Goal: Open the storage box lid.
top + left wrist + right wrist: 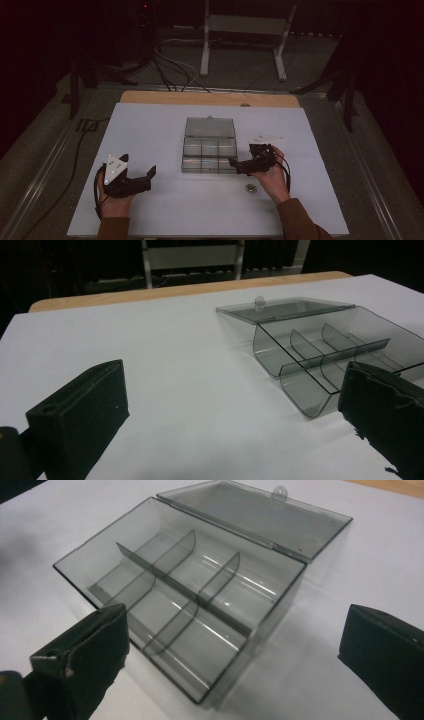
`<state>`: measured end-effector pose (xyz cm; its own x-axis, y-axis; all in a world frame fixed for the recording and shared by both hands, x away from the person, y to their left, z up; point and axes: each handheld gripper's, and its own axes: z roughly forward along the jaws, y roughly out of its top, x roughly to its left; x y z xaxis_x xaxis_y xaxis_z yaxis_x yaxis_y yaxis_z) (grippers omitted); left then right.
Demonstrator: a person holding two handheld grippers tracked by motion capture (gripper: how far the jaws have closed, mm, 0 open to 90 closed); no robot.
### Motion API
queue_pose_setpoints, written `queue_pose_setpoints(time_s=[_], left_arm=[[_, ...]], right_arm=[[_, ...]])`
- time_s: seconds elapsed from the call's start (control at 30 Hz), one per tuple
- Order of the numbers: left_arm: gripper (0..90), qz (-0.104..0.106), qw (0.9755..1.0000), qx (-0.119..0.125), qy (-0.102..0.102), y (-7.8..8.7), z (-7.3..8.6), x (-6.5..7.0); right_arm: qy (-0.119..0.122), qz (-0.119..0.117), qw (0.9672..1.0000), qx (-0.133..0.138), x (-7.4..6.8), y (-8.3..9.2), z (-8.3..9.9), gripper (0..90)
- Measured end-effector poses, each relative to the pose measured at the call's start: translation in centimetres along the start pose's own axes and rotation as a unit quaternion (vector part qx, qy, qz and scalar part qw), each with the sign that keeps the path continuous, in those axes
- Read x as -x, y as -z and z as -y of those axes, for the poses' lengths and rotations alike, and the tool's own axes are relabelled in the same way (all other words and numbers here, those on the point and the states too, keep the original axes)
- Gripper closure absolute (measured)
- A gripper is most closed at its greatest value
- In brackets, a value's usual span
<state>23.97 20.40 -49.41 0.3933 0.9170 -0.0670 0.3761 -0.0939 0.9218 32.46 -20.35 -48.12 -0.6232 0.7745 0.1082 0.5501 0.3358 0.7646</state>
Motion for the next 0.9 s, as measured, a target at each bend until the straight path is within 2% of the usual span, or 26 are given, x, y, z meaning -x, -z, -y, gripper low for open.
queue_pose_setpoints(time_s=[0.23,0.53,0.73,0.9], left_arm=[[1.5,0.002,1.0000,-0.008,-0.001,-0.1,0.0,0.2],[1.5,-0.008,0.9999,-0.010,0.003,-0.1,0.1,0.0],[1.5,-0.010,0.9999,-0.012,-0.001,0.0,0.1,0.1],[1.5,-0.012,0.9998,-0.015,-0.001,-0.1,0.2,0.0]], right_arm=[[-0.006,-0.001,0.9999,-0.008,0.3,0.8,0.9,0.0],[-0.005,-0.004,0.9997,-0.022,0.4,1.5,1.8,0.0],[-0.004,-0.005,0.9994,-0.034,0.3,2.1,2.5,0.0],[-0.007,-0.006,0.9995,-0.030,0.3,2.5,3.0,0.0]])
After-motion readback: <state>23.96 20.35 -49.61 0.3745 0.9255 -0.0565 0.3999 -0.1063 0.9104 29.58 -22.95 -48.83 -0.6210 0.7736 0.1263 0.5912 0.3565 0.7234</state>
